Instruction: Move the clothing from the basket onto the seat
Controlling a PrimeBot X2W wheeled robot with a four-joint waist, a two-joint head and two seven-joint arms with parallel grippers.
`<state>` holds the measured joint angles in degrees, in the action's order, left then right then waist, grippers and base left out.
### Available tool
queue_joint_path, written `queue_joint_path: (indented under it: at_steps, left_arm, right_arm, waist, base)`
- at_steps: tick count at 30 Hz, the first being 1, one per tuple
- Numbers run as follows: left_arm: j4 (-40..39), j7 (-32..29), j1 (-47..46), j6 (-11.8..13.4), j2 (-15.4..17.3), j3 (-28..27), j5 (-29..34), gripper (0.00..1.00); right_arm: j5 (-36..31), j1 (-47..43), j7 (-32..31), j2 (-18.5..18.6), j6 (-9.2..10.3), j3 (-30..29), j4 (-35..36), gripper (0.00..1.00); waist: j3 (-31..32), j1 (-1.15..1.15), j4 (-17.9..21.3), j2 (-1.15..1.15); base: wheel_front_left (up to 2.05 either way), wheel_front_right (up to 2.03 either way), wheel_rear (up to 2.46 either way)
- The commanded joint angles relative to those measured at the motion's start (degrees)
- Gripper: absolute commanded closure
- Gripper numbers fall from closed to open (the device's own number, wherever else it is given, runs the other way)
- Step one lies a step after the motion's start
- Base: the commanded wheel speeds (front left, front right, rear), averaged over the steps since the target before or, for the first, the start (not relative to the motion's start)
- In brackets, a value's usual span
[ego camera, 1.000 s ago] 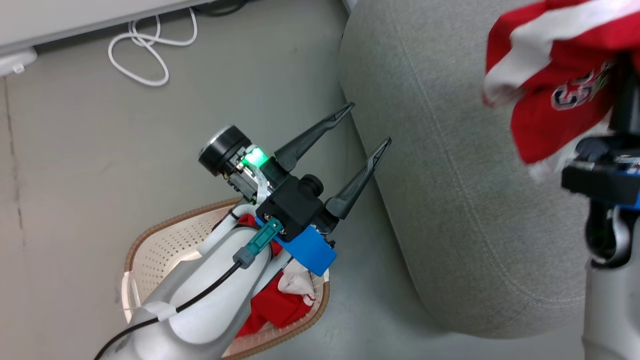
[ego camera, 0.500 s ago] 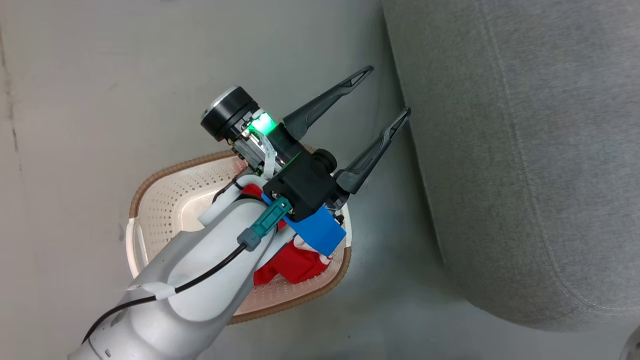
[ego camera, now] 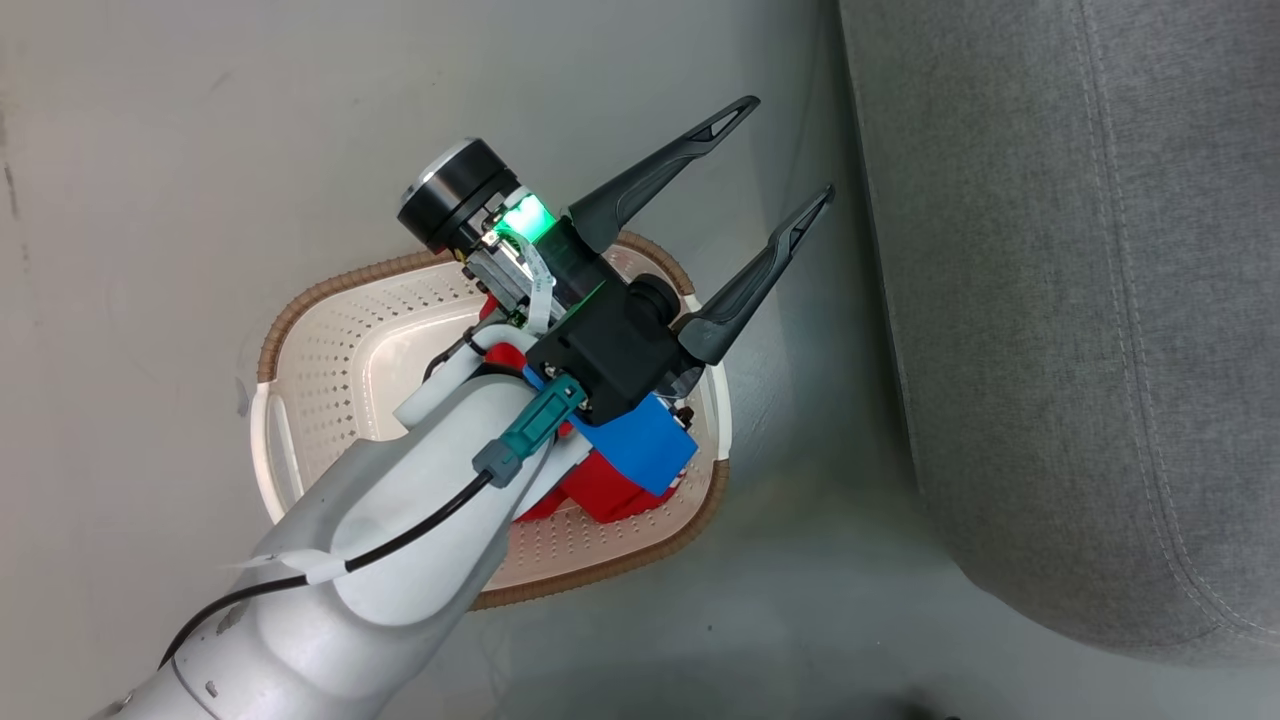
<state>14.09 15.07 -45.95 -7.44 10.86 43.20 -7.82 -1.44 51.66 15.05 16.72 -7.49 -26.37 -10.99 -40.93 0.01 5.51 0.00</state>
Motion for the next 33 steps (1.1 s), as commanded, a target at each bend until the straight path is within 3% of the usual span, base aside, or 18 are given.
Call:
queue_joint_path:
  at_steps: [1, 16, 23, 24, 25, 26, 33]
  left_arm:
    - [-0.2, 0.2, -0.8, 0.0, 0.1, -0.2, 0.3, 0.0]
    - [-0.1, 0.2, -1.4, 0.0, -0.6, 0.2, -0.1, 0.0]
    - [0.2, 0.2, -0.1, 0.0, -0.8, -0.4, -0.2, 0.0]
    - [0.2, 0.2, 0.0, 0.0, -0.9, -0.5, -0.2, 0.0]
    - [0.2, 0.2, 0.2, 0.0, -0.9, -0.6, -0.2, 0.0]
    - [0.3, 0.2, 0.4, 0.0, -0.9, -0.8, -0.3, 0.0]
    - [0.5, 0.2, 3.2, 0.4, -1.4, -1.7, -0.7, 0.0]
  right_arm:
    - [-0.1, 0.0, 0.2, 0.1, -0.01, -0.4, -1.3, 1.0]
    - [-1.1, 0.4, 0.2, 0.5, -0.01, -3.0, -20.3, 1.0]
    - [-0.3, -1.7, 0.2, 0.1, -0.01, -2.1, -24.0, 1.0]
    - [-0.1, -2.2, 0.2, 0.0, -0.01, -2.0, -24.2, 0.93]
    - [0.0, -2.7, 0.2, -0.2, -0.01, -1.9, -24.2, 0.51]
    - [0.3, -3.1, 0.2, -0.3, -0.01, -1.9, -24.4, 0.0]
    - [1.7, -9.1, 0.2, -1.3, -0.01, -1.4, -23.2, 0.0]
  waist:
    - [-0.3, -0.01, -0.2, 0.0]
    - [-0.7, -0.01, -1.2, 0.0]
    - [1.5, -0.01, -1.1, 0.0]
    - [1.9, -0.01, -1.1, 0.0]
    - [2.4, -0.01, -1.0, 0.0]
    - [2.9, -0.01, -1.0, 0.0]
    - [8.3, -0.01, -0.8, 0.0]
  base:
    - [0.0, 0.0, 0.0]
    - [0.0, 0.0, 0.0]
    - [0.0, 0.0, 0.0]
    - [0.0, 0.0, 0.0]
    - [0.0, 0.0, 0.0]
    - [0.0, 0.0, 0.0]
    - [0.0, 0.0, 0.0]
